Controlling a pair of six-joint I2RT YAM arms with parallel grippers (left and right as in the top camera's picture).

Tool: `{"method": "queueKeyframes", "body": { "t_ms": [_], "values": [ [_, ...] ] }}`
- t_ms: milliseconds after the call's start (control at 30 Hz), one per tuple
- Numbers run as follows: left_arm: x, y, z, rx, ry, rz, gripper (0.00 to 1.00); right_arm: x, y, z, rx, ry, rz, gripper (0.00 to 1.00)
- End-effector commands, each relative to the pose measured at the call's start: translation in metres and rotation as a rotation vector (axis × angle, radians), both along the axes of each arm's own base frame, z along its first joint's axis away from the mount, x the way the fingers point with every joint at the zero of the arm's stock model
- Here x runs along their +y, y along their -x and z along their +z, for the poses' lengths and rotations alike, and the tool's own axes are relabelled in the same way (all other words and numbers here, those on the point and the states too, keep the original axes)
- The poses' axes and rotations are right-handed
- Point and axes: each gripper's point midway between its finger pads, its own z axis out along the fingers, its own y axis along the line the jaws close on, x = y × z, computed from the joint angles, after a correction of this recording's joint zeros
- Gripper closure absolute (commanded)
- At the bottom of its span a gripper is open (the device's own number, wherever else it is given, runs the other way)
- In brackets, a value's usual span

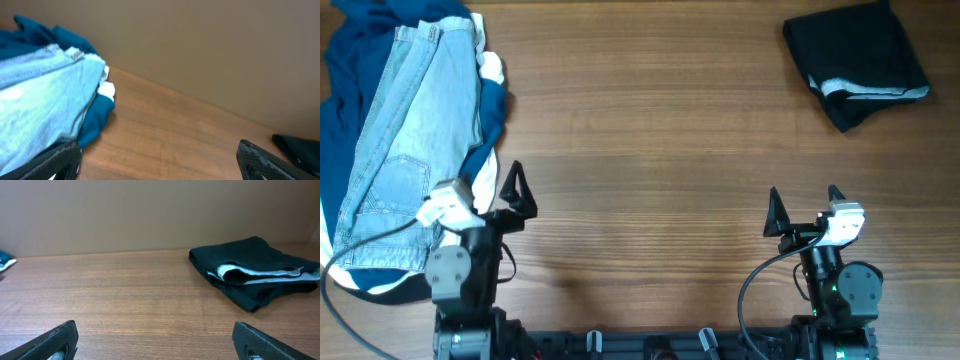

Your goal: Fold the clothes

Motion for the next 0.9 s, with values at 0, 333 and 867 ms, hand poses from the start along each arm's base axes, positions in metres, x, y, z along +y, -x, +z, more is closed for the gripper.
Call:
{"method": "queueKeyframes", "body": {
  "t_ms": [0, 333, 867],
  "values": [
    [0.001, 0.009, -0.001, -0.051, -0.020, -0.004, 0.00, -0.002, 0.000, 0.000, -0.005, -0.012, -0.013, 0.00],
    [-0.002, 0.021, -0.004, -0.165, -0.056, -0.018, 0.00, -0.002, 0.000, 0.000, -0.005, -0.012, -0.013, 0.00],
    [0.000, 0.021, -0.049, -0.022, -0.093, -0.015, 0.00, -0.002, 0.000, 0.000, -0.005, -0.012, -0.013, 0.00]
  ]
}}
